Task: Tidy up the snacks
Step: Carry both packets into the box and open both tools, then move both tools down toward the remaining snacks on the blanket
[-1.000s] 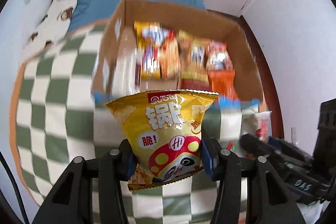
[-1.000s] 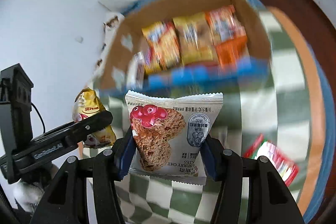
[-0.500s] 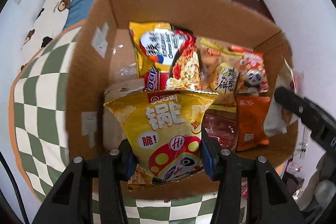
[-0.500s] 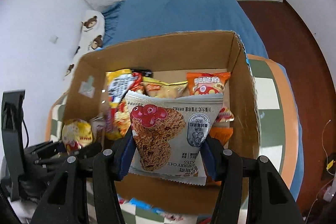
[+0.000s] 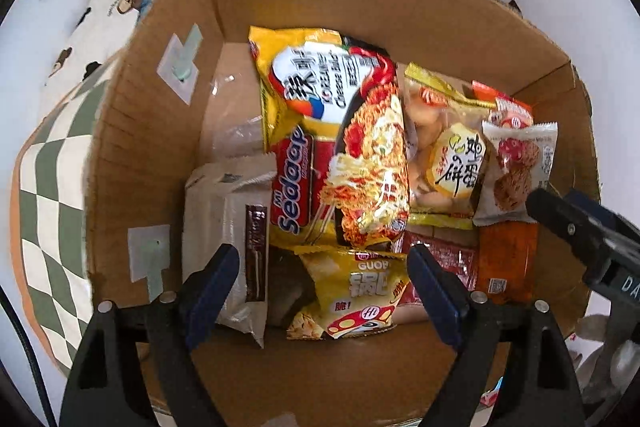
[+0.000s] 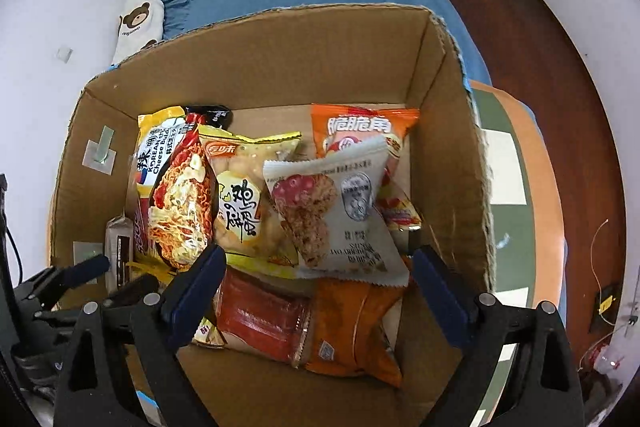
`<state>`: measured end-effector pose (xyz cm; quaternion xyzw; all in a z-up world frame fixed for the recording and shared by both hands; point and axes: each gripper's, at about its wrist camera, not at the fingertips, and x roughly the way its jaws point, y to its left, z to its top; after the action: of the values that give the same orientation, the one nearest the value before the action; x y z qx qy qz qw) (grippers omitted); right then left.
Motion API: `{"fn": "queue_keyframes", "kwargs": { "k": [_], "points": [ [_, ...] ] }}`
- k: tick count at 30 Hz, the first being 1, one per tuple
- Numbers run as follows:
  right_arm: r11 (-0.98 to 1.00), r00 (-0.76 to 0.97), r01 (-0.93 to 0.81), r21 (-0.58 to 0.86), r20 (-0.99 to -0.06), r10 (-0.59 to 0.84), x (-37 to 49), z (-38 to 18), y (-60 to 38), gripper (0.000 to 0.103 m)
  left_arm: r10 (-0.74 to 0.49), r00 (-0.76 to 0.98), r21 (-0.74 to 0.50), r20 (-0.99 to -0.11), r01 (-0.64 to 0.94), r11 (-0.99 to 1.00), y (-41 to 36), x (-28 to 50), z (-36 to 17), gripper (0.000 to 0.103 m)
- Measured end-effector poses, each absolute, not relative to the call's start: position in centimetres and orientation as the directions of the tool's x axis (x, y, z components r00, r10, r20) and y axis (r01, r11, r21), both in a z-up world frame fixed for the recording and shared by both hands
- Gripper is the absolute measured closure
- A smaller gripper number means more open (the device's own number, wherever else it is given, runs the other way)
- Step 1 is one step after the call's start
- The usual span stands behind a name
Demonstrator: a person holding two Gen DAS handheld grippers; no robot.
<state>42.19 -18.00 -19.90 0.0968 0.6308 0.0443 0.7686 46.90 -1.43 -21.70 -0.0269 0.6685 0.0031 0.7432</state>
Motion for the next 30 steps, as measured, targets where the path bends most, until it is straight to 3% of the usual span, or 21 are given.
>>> {"fn": "queue_keyframes", "kwargs": {
  "k": [14,30],
  "points": [
    [0.991,0.336,0.049,0.126,-0.936,0.102,36.1,-14.7,-18.0,0.007,0.033,0.322,0.022,-0.946,-0.037,0.999,-1.7,42.8,-15.3,0.017],
    [0.993,0.515,0.054,0.108,-0.855,0.065,27.4,-7.1,-16.9,0.007,0.021,0.517,0.028,-0.856,0.005,1.000,-2.6,34.4,-7.9,0.017]
  ]
}}
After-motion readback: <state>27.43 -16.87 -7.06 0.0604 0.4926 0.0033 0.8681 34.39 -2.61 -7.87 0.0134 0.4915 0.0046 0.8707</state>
